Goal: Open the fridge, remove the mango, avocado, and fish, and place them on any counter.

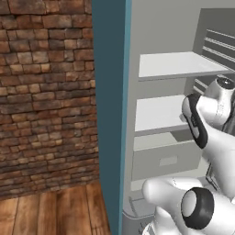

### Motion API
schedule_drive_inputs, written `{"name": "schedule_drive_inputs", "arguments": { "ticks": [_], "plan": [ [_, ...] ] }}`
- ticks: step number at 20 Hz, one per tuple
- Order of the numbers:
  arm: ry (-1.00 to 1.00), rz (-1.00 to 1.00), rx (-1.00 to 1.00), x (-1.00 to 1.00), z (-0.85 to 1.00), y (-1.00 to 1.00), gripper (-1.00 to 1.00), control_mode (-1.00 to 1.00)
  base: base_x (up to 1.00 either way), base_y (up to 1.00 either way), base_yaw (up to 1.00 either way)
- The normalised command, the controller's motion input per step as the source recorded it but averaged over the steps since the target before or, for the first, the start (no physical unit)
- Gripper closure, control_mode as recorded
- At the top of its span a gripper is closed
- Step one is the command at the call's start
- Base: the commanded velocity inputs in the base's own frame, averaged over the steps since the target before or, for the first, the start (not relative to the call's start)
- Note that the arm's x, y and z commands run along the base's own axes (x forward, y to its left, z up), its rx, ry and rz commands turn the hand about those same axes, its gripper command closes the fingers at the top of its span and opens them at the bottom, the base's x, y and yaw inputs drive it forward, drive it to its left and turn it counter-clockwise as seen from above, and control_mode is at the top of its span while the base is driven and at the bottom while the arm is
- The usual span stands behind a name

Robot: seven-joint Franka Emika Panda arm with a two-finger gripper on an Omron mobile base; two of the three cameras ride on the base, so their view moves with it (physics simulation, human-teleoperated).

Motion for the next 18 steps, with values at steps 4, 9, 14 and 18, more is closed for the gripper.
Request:
{"name": "schedule_drive_inputs", "arguments": {
  "ticks": [4,9,14,18],
  "plan": [
    [0.00,0.17,0.00,-1.00,0.83,0.39,1.00,-1.00,0.00,0.00,0.00],
    [-0.04,0.10,-0.11,-0.92,0.52,0.75,1.00,-1.00,0.00,0.00,0.00],
    [-0.08,0.02,-0.12,-0.63,0.58,0.83,1.00,-1.00,0.00,0.00,0.00],
    [-0.10,0.00,-0.06,-0.60,0.69,0.62,1.00,-1.00,0.00,0.00,0.00]
  ]
}}
